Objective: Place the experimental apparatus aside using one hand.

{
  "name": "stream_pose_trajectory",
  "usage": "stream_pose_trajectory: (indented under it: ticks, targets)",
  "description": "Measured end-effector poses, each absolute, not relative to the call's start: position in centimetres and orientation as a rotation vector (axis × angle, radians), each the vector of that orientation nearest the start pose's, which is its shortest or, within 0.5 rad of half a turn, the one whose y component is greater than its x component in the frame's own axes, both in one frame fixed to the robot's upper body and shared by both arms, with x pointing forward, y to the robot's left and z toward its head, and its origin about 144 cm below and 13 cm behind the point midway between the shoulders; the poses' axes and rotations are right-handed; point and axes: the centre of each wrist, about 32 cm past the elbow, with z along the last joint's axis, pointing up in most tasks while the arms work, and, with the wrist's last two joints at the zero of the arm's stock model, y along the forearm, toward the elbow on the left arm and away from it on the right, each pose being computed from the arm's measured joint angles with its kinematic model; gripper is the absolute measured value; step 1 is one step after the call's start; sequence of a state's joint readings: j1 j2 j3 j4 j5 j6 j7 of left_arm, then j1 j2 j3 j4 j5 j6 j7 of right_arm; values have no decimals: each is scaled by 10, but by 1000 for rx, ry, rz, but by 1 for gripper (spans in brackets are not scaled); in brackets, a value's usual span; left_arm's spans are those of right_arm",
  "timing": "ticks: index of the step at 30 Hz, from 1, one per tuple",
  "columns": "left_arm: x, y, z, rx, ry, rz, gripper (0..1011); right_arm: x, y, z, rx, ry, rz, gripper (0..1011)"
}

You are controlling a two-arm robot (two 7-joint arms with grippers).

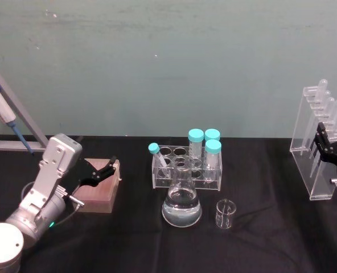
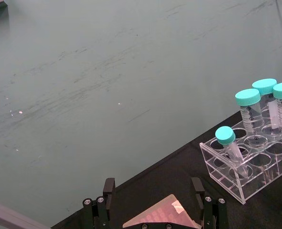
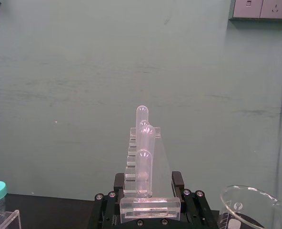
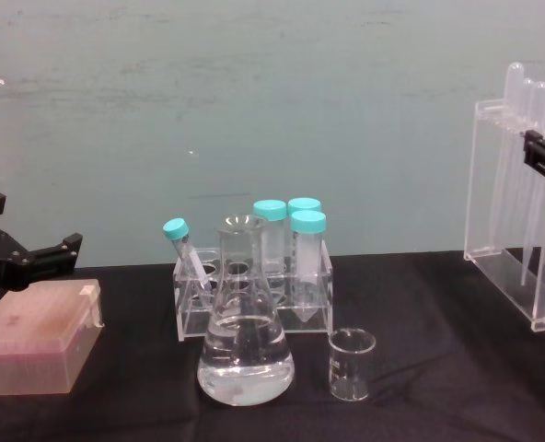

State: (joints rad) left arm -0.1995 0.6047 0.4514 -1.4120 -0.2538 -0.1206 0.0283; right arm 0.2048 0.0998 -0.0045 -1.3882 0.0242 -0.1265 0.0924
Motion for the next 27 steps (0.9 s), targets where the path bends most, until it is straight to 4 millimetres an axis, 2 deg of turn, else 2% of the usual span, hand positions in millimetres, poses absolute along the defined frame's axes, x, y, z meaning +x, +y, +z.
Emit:
stream_pose_trajectory:
  ticks: [27]
  targets:
    - [489,310,1140,304,-285,1248,1000,516,-277,1160,56,-176,-1516,596]
